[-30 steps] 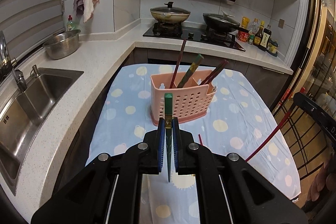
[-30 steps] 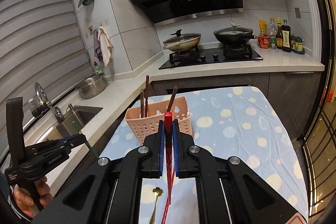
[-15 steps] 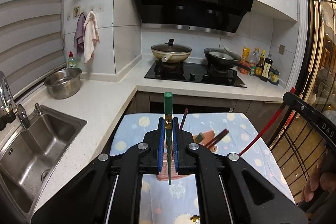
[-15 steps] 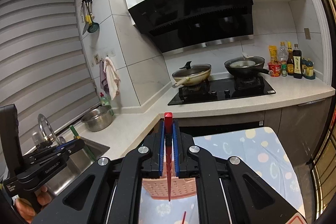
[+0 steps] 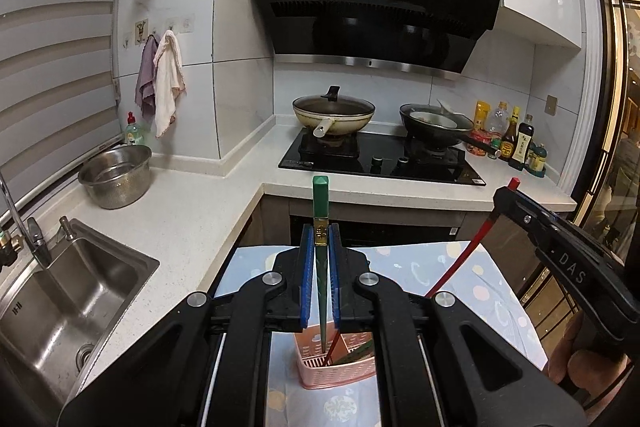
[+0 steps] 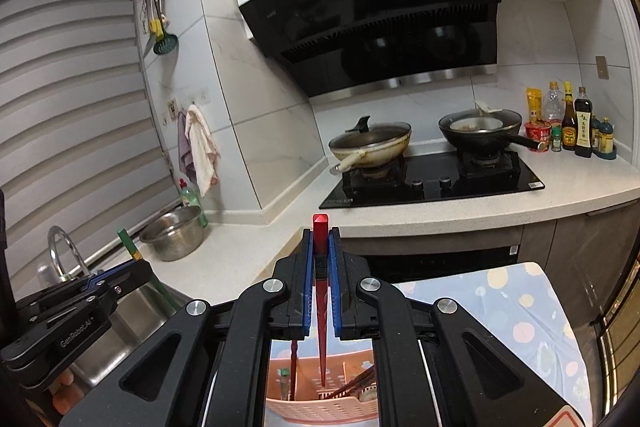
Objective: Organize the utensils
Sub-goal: 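Lift both chopsticks and carry them over the pink holder with both tools, then open both tools to drop the chopsticks into the pink holder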
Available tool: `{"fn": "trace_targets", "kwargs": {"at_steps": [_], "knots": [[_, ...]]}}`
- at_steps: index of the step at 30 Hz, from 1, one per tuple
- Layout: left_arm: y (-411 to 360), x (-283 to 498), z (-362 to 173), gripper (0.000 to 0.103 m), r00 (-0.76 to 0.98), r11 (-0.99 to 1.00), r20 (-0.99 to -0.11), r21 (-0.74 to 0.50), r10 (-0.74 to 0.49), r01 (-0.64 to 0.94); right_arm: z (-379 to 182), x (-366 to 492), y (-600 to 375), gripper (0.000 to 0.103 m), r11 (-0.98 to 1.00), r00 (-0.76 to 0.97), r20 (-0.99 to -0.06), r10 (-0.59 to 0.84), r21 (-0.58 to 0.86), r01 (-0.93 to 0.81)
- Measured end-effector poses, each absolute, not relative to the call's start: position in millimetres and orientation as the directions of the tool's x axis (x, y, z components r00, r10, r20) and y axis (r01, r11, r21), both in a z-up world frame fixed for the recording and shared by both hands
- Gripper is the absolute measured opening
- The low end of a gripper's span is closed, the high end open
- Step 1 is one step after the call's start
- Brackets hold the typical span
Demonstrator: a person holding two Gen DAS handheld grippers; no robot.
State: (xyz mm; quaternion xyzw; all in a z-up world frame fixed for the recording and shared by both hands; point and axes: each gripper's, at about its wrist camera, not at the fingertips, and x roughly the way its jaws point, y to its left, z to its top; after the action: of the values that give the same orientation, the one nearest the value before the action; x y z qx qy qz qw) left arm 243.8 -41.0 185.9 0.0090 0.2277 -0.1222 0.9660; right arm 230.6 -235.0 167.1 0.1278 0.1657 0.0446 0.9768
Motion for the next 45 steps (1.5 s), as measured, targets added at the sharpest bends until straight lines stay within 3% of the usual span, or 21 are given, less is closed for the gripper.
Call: {"fn": "trace_targets", "kwargs": {"at_steps": [19, 22, 23, 25, 30, 45], "knots": [[-56.6, 262.2, 147.8, 0.007, 0.832, 0.973, -0.516, -0.015, -0.204, 0.229, 118.0, 268.3, -232.1, 0.008, 0.973, 0.893, -0.436, 0.114, 0.230, -0.012], [-57.4, 262.5, 146.3, 0.008, 0.834, 0.974, -0.515, -0.013, -0.201, 0.226, 118.4, 266.9, -232.2, 0.019, 0.977, 0.897, -0.432, 0.092, 0.213, 0.002], [-58.2, 262.3, 145.3, 0.011, 0.835, 0.975, -0.514, -0.008, -0.196, 0.224, 118.8, 265.6, -231.5, 0.026, 0.978, 0.899, -0.429, 0.087, 0.209, 0.004], [-58.2, 263.0, 144.9, 0.024, 0.837, 0.976, -0.512, -0.006, -0.191, 0.219, 119.5, 262.9, -230.8, 0.031, 0.980, 0.903, -0.423, 0.081, 0.199, 0.005], [-56.2, 261.2, 144.4, 0.035, 0.842, 0.978, -0.508, -0.006, -0.181, 0.206, 120.9, 254.5, -228.8, 0.032, 0.983, 0.905, -0.419, 0.079, 0.184, -0.001], [-38.6, 223.9, 137.6, 0.042, 0.836, 0.979, -0.516, -0.025, -0.187, 0.203, 117.0, 197.6, -229.2, 0.032, 0.979, 0.900, -0.427, 0.092, 0.203, -0.004]]}}
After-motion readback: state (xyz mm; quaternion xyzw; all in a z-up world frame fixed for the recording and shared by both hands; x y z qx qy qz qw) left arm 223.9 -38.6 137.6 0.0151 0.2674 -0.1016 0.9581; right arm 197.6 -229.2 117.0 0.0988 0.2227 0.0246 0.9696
